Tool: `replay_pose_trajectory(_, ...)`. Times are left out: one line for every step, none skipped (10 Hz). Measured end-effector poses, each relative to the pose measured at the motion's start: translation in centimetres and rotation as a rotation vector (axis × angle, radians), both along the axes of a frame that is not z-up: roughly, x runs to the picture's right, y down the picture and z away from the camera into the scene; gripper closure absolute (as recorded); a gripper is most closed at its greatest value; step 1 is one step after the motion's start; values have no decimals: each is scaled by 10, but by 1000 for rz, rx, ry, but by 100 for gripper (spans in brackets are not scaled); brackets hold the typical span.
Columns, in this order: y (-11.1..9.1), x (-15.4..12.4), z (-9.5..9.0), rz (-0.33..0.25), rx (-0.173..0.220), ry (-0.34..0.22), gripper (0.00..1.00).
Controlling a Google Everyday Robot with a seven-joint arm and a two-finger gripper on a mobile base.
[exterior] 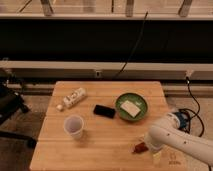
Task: Place the pepper in the ceramic cup
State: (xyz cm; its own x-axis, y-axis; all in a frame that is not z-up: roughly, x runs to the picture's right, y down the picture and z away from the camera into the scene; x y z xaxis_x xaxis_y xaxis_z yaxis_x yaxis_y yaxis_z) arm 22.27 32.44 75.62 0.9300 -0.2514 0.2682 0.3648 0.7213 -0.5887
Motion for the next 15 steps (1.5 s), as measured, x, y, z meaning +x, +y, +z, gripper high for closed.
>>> replay_pose_trajectory(-1,-1,1,-2,1,1,29)
replay_pose_trajectory(-2,-2,2,-3,4,2,39)
replay_pose_trajectory(-3,-3,1,-1,7,0,49)
replay_pose_trajectory(-7,-5,-1,3,17,-4,60)
replay_pose_trajectory(-9,-6,-3,5,24,-7,69)
replay_pose_trajectory(-12,-6,-5,5,29,-9,77)
replay_pose_trajectory(-14,-6,-7,3,35,-11,89)
replay_pose_trajectory(-18,-7,-9,-1,41,-13,97)
replay_pose_trajectory(-20,-8,-11,-6,44,-17,100)
replay_pose_trajectory(-24,-10,-14,-15,49,-22,100)
replay_pose_trajectory(-26,-12,-17,-24,52,-25,100)
replay_pose_trajectory(-28,-16,-20,-33,56,-30,100)
replay_pose_trajectory(-31,-23,-26,-50,62,-41,100)
replay_pose_trajectory(-33,-33,-34,-72,68,-53,100)
replay_pose_trajectory(-36,-45,-40,-91,75,-68,100)
